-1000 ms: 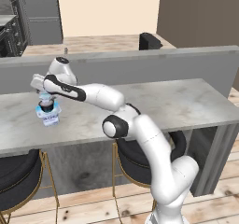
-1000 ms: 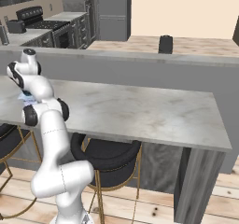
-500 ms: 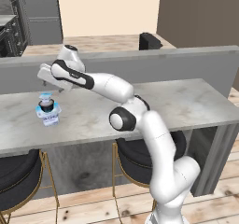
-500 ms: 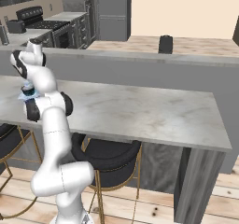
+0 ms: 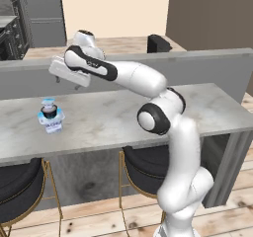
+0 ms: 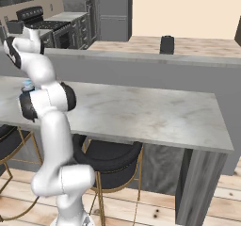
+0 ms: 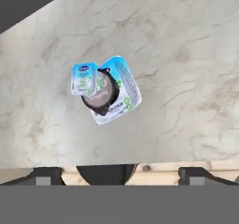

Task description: Stack the yogurt containers by placing the smaller containers on top of the larger containers.

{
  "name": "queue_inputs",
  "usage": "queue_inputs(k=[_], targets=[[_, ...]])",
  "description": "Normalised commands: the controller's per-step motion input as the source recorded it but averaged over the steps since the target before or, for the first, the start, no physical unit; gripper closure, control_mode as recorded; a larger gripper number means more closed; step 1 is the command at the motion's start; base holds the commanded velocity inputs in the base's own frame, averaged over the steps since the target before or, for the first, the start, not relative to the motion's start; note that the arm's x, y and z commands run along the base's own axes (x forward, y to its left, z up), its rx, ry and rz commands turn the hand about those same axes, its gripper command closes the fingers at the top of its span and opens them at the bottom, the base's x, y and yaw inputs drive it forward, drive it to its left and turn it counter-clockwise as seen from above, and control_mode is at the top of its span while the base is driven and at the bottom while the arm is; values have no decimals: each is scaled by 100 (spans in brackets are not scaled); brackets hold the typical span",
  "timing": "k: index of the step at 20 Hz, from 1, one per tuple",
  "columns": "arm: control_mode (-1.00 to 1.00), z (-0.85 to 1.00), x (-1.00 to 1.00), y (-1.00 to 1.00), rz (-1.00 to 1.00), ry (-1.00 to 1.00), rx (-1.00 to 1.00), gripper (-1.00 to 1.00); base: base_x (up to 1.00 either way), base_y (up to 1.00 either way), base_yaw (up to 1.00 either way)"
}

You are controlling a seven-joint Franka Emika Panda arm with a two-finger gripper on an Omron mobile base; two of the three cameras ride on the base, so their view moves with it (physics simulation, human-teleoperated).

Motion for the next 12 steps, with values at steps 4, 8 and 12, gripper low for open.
queue_inputs(k=[4, 8, 12], targets=[[-100, 0, -100, -100, -17, -3, 8, -100, 0, 0, 0], [-100, 0, -100, -100, -17, -5, 4, -100, 0, 0, 0], [-100, 0, -100, -100, -15, -6, 5, -100, 0, 0, 0]])
